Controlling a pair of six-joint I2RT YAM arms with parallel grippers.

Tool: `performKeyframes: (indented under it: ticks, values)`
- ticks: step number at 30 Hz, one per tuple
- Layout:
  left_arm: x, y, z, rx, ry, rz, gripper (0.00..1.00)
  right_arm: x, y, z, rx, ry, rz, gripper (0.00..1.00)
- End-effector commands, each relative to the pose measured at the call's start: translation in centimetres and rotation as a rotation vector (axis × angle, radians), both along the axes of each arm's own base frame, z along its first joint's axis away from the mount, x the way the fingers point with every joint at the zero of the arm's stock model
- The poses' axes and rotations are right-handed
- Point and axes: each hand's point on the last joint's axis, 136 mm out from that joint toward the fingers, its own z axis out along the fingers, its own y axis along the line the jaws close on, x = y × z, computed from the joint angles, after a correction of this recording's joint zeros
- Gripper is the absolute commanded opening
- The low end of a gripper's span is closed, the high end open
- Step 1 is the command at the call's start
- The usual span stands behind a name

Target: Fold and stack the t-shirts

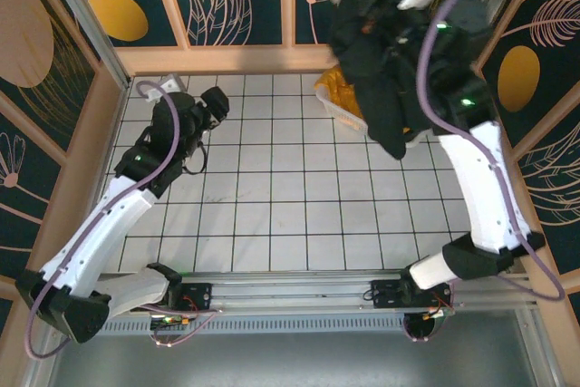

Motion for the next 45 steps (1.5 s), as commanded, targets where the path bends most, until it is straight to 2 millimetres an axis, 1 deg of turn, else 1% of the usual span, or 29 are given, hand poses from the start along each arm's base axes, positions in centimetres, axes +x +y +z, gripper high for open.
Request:
performKeyframes:
  ticks: [1,3,4,5,6,7,8,10,11,13,15,17,18,19,21,23,24,25,27,30,31,32,34,36,38,39,40,42,45]
  values:
    - [-1.7,2.7,-1.6,0.062,0.059,0.110,0.83,2.6,11.9,-11.5,-0.167,0.221,0.217,0.02]
    - [-2.5,3.6,-1.7,0.066,0.066,0.140,0.84,1.6,19.2,-19.6,-0.287,0.369,0.377,0.28]
    - [-2.8,3.9,-1.8,0.069,0.070,0.148,0.84,1.1,21.5,-22.6,-0.334,0.427,0.425,0.38]
    - [-3.1,4.1,-2.0,0.070,0.077,0.153,0.84,0.6,23.3,-25.6,-0.378,0.489,0.457,0.46]
    - [-3.4,4.3,-2.3,0.071,0.086,0.153,0.84,0.3,24.4,-27.8,-0.403,0.535,0.475,0.51]
    - [-3.6,4.3,-2.7,0.070,0.099,0.150,0.84,0.2,24.7,-29.1,-0.408,0.562,0.478,0.56]
    - [-3.8,4.2,-3.5,0.072,0.120,0.141,0.84,0.1,24.5,-30.1,-0.399,0.581,0.472,0.60]
    - [-4.2,3.8,-5.6,0.062,0.180,0.122,0.84,0.3,22.9,-31.5,-0.368,0.611,0.450,0.64]
    - [-4.5,3.5,-7.0,0.053,0.221,0.114,0.84,0.4,21.4,-32.3,-0.349,0.639,0.430,0.65]
    - [-5.0,3.1,-9.8,0.038,0.305,0.104,0.84,0.8,18.4,-34.8,-0.333,0.718,0.376,0.64]
    - [-5.4,2.7,-12.4,0.026,0.382,0.095,0.84,0.7,14.5,-38.8,-0.341,0.829,0.283,0.59]
    - [-5.6,2.8,-14.5,0.019,0.445,0.102,0.84,0.2,10.8,-42.6,-0.361,0.925,0.184,0.55]
    - [-5.4,2.8,-15.1,0.003,0.467,0.105,0.84,0.1,9.2,-44.1,-0.371,0.961,0.138,0.54]
    - [-5.6,3.3,-16.8,-0.006,0.512,0.115,0.84,0.1,7.6,-45.4,-0.373,0.993,0.098,0.52]
    - [-5.3,3.8,-18.6,-0.071,0.561,0.126,0.84,1.0,5.8,-46.6,-0.370,1.017,0.045,0.50]
    - [-4.9,4.3,-20.0,-0.138,0.580,0.144,0.83,3.0,5.1,-47.0,-0.361,1.017,0.010,0.49]
    - [-4.7,4.5,-20.6,-0.165,0.583,0.154,0.83,4.5,5.3,-46.7,-0.350,1.010,-0.003,0.49]
    - [-4.4,4.8,-21.0,-0.184,0.586,0.162,0.83,5.9,5.4,-46.9,-0.341,1.010,-0.017,0.49]
    - [-3.9,5.7,-22.4,-0.218,0.610,0.192,0.83,9.0,6.6,-47.2,-0.306,1.017,-0.044,0.47]
    - [-3.1,7.4,-24.6,-0.274,0.659,0.238,0.83,14.5,3.9,-48.8,-0.206,1.078,-0.176,0.44]
    - [-2.8,7.7,-25.2,-0.289,0.676,0.242,0.84,15.7,2.8,-49.4,-0.177,1.098,-0.218,0.43]
    - [-2.3,7.9,-25.6,-0.304,0.687,0.241,0.86,17.1,1.3,-49.9,-0.146,1.121,-0.263,0.42]
    - [-1.3,7.7,-26.2,-0.313,0.711,0.224,0.89,18.9,-2.0,-50.5,-0.105,1.148,-0.350,0.40]
    - [0.1,6.6,-26.1,-0.341,0.717,0.174,0.91,20.1,-4.9,-50.3,-0.086,1.143,-0.412,0.40]
    - [1.1,5.5,-25.8,-0.382,0.709,0.123,0.91,20.8,-6.3,-49.6,-0.084,1.125,-0.413,0.40]
    - [1.3,5.1,-25.7,-0.395,0.713,0.105,0.91,20.9,-6.4,-49.2,-0.092,1.112,-0.393,0.40]
    - [1.4,4.8,-25.6,-0.392,0.718,0.095,0.91,20.9,-6.1,-48.8,-0.102,1.101,-0.369,0.40]
    - [1.3,4.2,-25.5,-0.377,0.745,0.079,0.91,20.5,-4.8,-47.6,-0.131,1.074,-0.304,0.40]
    - [0.8,2.9,-26.0,-0.370,0.785,0.053,0.90,18.7,-2.6,-46.1,-0.172,1.047,-0.246,0.42]
